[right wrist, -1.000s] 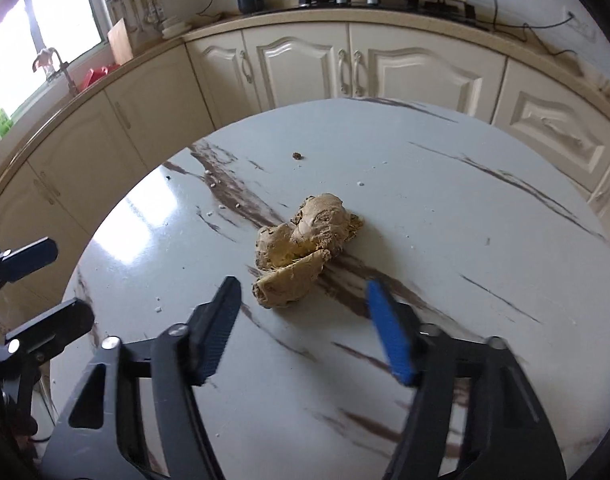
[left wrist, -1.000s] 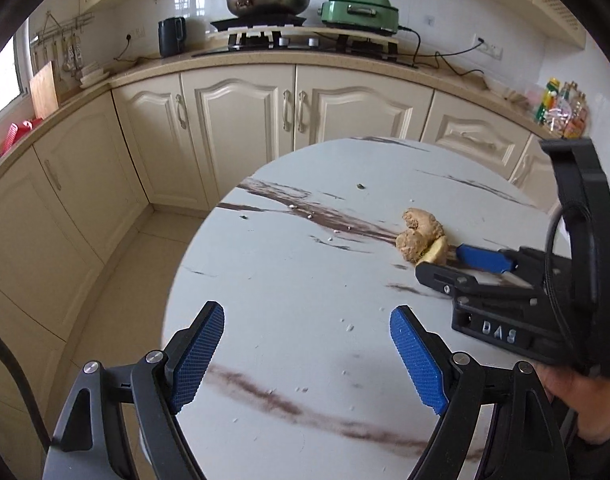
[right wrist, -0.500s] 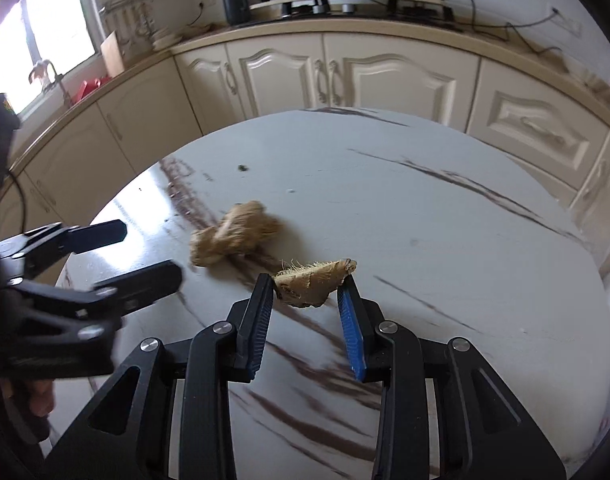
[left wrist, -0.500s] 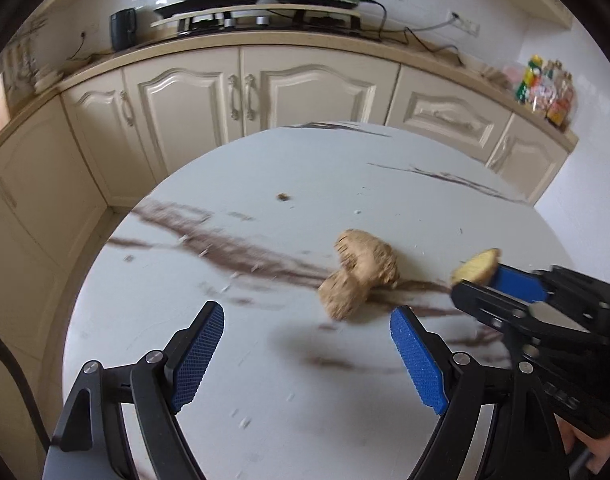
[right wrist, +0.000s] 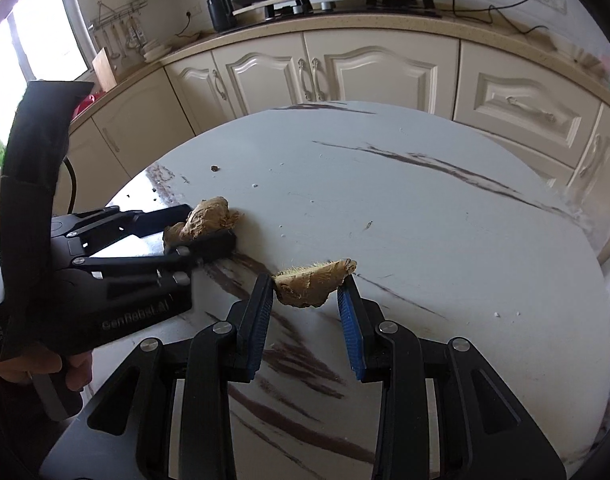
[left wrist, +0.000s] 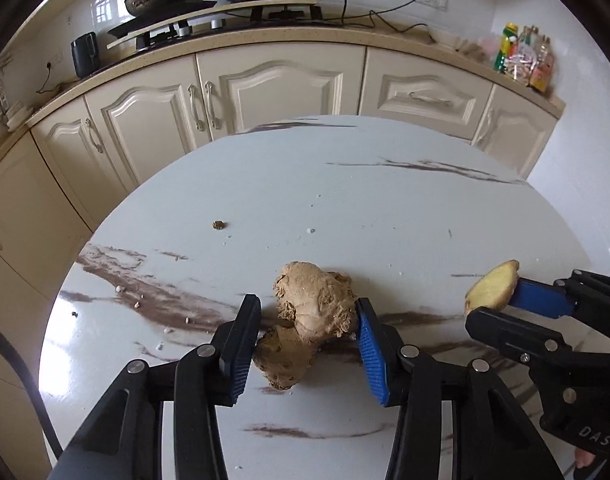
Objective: Collect trash
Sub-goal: 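Grasp the small ginger piece with the right gripper while the left gripper grasps the large ginger root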
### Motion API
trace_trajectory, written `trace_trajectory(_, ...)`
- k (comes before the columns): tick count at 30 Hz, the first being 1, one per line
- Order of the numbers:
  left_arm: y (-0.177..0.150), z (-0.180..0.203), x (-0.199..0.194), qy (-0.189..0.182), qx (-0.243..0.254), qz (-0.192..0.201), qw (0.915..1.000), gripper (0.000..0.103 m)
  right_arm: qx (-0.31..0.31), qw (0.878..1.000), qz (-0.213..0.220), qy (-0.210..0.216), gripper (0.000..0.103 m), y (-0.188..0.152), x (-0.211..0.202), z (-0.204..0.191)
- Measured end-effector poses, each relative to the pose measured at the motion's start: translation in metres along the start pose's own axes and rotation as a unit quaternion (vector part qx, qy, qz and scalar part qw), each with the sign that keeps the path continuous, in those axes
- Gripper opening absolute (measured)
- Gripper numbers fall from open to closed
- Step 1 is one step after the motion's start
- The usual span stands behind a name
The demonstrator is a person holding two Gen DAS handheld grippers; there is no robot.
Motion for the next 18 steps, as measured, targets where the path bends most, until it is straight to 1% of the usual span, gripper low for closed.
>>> trace_trajectory(2,-0.002,0.0,-0.002,-0.012,-0.007,0.0,0.9999,0.042,0.001,1.0,0.001,0.001,0.032,-0.001,-0.001,0.0)
trace_trajectory(4,-0.004,-0.002,-0.013,-0.024,-0.015,0.007,0.9996,0.042,0.003,1.0,0.003,0.005,0.032,-0.002,-0.002,-0.002)
trace_trajectory(10,-0.012,-0.01,-0.059,-0.019,-0.019,0.042,0.9988,0.042,-0.006,1.0,0.013,0.011,0.032,0.0,-0.016,-0.021)
trace_trajectory(14,-0.029,-0.021,-0.097,-0.01,-0.023,0.069,0.9973,0.042,-0.019,0.999,0.031,0.016,0.032,0.002,-0.039,-0.048)
trace_trajectory(18,-0.061,-0.042,-0.143,-0.012,-0.041,0.094,0.9947,0.042,-0.038,0.998,0.046,0.026,0.032,-0.002,-0.06,-0.089)
Point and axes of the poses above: each gripper's, at about its wrist camera, not at the fingertips, and x roughly the way its jaws point, z to its right, y to its top, the point moved 6 cm from there along x, roughly the way its jaws point, and after that the axes turned 9 degrees about y, right-handed, at the moved point
